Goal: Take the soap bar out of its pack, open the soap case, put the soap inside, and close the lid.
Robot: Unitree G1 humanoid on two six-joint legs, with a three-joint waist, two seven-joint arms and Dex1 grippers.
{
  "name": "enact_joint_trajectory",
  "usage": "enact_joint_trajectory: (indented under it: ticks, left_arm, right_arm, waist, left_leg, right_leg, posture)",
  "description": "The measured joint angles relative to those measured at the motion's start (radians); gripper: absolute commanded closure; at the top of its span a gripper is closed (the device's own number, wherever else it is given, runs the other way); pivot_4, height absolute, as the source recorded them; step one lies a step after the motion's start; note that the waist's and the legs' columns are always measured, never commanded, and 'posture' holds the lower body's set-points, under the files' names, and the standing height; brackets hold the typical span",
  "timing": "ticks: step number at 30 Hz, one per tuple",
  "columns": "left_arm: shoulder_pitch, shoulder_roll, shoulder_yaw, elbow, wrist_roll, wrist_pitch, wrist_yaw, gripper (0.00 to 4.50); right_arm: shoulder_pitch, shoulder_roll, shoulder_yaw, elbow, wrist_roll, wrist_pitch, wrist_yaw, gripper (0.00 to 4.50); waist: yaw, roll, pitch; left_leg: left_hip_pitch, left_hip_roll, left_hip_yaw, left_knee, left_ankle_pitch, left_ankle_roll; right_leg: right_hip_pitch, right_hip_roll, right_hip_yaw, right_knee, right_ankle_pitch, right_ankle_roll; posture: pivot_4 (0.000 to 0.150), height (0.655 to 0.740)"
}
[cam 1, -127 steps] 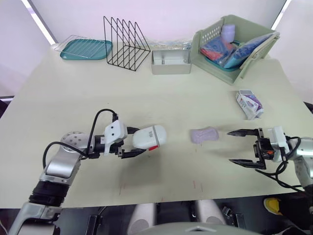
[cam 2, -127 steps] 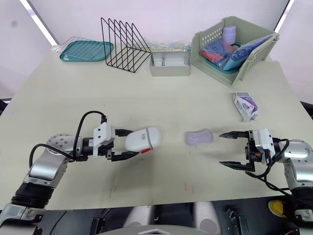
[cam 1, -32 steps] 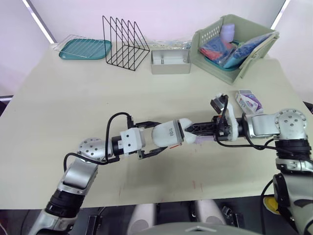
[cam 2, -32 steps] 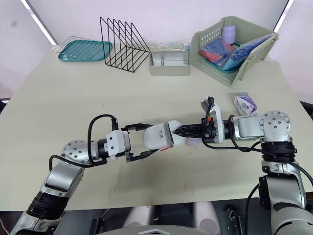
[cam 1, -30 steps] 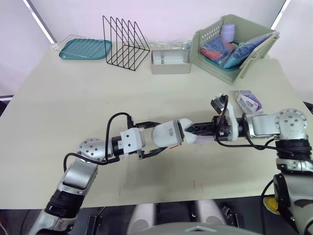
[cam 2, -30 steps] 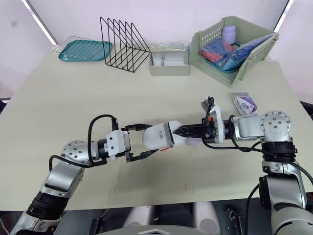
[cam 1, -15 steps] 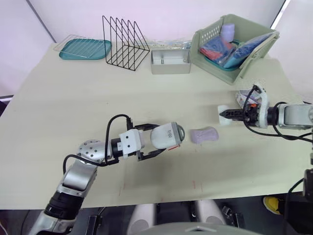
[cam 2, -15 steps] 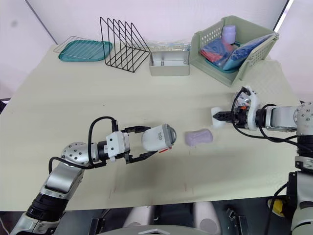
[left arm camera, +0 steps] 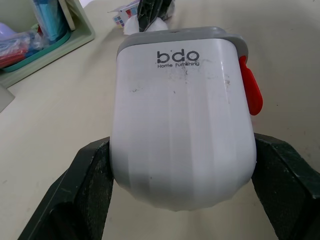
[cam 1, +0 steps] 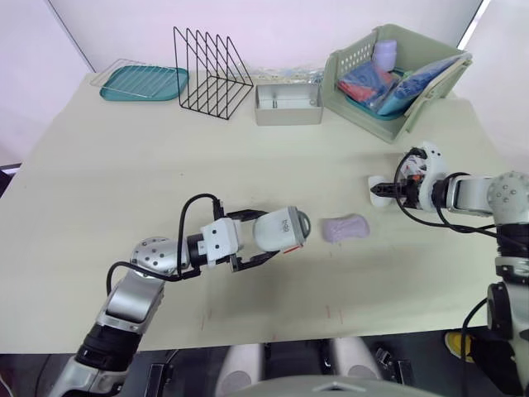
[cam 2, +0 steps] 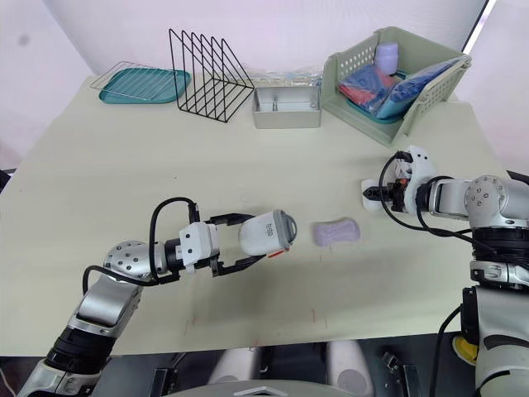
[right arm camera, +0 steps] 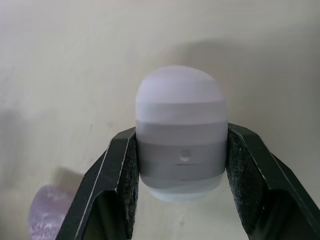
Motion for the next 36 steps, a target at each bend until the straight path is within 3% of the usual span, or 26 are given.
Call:
enact_joint_trajectory:
  ticks: [2,3,4,6,7,15,21,27,33,36]
  left_arm:
    - [0.003,0.000,0.000,0.000,0.000,0.000,0.002,1.07]
    - [0.003,0.000,0.000,0.000,0.000,0.000,0.004,1.07]
    - [0.003,0.000,0.000,0.000,0.000,0.000,0.005,1.07]
    - [0.007,0.001,0.000,0.000,0.000,0.000,0.007,1.07]
    - [0.007,0.001,0.000,0.000,0.000,0.000,0.007,1.07]
    - [-0.002,0.001,-0.001,0.005,0.001,-0.001,0.007,1.07]
    - [-0.017,0.000,-0.004,0.029,0.001,-0.008,0.004,1.07]
    - [-0.034,0.002,-0.003,0.040,-0.001,-0.016,-0.004,1.07]
    - [-0.061,0.006,-0.003,0.045,-0.023,0.020,-0.039,1.07]
    - [-0.086,0.018,-0.003,0.059,-0.029,0.031,-0.054,1.07]
  right_arm:
    - [-0.005,0.007,0.000,0.000,-0.015,0.002,0.002,2.62]
    - [-0.010,0.012,0.000,0.000,-0.029,0.006,0.006,1.58]
    - [-0.013,0.013,0.000,0.000,-0.035,0.009,0.008,1.32]
    - [-0.013,0.024,-0.002,-0.001,-0.049,0.025,0.015,0.20]
    - [-0.015,0.027,-0.006,-0.002,-0.049,0.030,0.023,0.06]
    - [0.006,0.013,-0.017,-0.061,-0.070,0.057,0.075,0.06]
    - [0.133,-0.144,0.064,-0.254,-0.086,-0.076,0.315,0.06]
    - [0.381,-0.222,0.037,-0.311,-0.133,-0.512,0.685,0.06]
    - [0.563,-0.083,-0.076,-0.198,-0.220,-1.201,1.034,0.06]
    - [0.597,-0.035,-0.076,-0.168,-0.223,-1.359,1.136,0.06]
  waist:
    - [-0.001,0.000,0.000]
    - [-0.001,0.000,0.000]
    - [0.000,0.000,0.000]
    - [0.000,0.000,0.000]
    - [-0.001,0.000,0.000]
    - [0.001,0.000,0.000]
    - [0.003,0.000,0.000]
    - [0.006,0.000,0.000]
    - [0.002,0.000,0.000]
    - [0.000,0.000,0.001]
  left_leg:
    - [0.000,0.000,0.000,0.000,0.000,0.000]
    - [0.000,0.000,0.000,0.000,0.000,0.000]
    - [0.000,0.000,0.000,0.000,0.000,0.000]
    - [0.000,0.000,0.000,0.000,0.000,0.000]
    - [0.000,0.000,0.000,0.000,0.000,0.000]
    - [0.000,0.000,-0.001,-0.001,0.000,0.000]
    - [0.000,0.000,-0.001,-0.001,0.000,0.001]
    - [0.000,0.000,0.000,0.001,0.000,0.001]
    - [0.001,0.002,0.001,0.000,0.000,0.001]
    - [0.002,0.002,0.001,0.001,0.000,0.001]
  right_leg:
    - [0.000,0.000,0.000,0.000,0.000,0.000]
    - [0.000,0.000,0.000,0.000,0.000,0.000]
    - [0.000,0.000,0.000,0.000,0.000,0.000]
    - [0.000,0.000,0.000,0.000,0.000,0.000]
    - [0.000,0.000,0.000,0.000,0.000,0.000]
    - [0.000,0.000,0.000,0.000,0.000,0.000]
    - [0.000,-0.001,-0.001,-0.001,0.000,0.000]
    - [0.000,-0.001,-0.001,-0.001,0.000,0.001]
    - [0.001,0.001,-0.001,0.000,0.000,0.001]
    - [0.001,0.000,0.000,0.000,0.000,0.001]
  posture:
    - [0.150,0.7400]
    - [0.150,0.7400]
    - [0.150,0.7400]
    - [0.150,0.7400]
    - [0.150,0.7400]
    - [0.150,0.7400]
    - [0.150,0.7400]
    - [0.150,0.7400]
    - [0.150,0.7400]
    - [0.150,0.7400]
